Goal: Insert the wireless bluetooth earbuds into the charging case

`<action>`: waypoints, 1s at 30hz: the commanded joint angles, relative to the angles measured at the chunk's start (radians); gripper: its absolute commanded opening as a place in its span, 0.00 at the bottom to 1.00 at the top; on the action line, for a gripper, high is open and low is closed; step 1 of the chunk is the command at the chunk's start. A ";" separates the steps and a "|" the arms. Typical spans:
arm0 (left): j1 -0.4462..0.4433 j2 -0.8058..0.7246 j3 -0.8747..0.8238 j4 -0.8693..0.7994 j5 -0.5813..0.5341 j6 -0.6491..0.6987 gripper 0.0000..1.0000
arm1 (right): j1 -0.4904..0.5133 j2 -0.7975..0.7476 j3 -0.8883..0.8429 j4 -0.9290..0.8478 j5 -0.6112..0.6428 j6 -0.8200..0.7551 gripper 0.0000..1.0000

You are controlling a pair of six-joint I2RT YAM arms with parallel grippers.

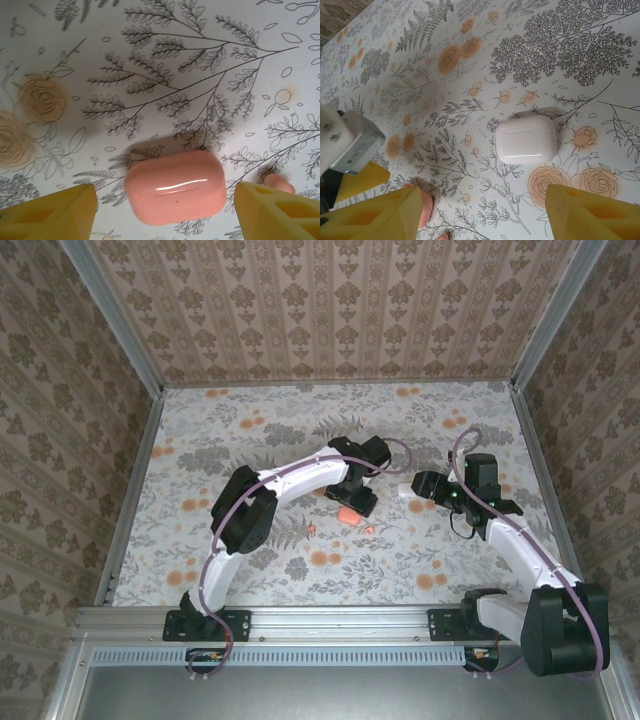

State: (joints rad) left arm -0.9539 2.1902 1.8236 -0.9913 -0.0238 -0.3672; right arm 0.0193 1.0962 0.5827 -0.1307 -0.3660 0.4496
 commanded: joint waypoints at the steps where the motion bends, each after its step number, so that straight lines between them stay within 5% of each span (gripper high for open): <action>1: -0.015 0.023 0.049 -0.043 0.013 -0.018 0.74 | -0.006 -0.031 -0.017 -0.003 0.021 0.008 0.67; 30: -0.018 0.094 0.024 -0.087 0.016 -0.036 0.68 | -0.011 -0.075 -0.043 0.011 -0.010 0.001 0.67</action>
State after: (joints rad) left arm -0.9684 2.2784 1.8565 -1.0412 -0.0143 -0.3771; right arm 0.0154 1.0412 0.5484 -0.1200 -0.3664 0.4492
